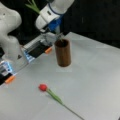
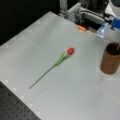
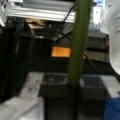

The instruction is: Flower insertion into a vase

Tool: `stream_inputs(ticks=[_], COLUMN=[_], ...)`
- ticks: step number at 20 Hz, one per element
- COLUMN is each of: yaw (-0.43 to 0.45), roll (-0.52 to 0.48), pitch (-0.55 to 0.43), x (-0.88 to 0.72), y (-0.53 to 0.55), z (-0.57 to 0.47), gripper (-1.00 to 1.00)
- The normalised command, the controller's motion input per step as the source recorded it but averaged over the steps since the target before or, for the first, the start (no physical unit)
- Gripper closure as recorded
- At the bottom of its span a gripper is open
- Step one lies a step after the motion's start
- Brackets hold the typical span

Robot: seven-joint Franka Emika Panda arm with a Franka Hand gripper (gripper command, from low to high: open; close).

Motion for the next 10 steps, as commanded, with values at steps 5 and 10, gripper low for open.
stream_inputs(ticks=[5, 10], yaw=[0.039, 0.027], roll=[-0.185, -0.202], pitch=[0.273, 0.250], x=[0.15, 0.31], y=[0.10, 0.12], z=[0.07, 0.06], gripper=[1.00, 1.00])
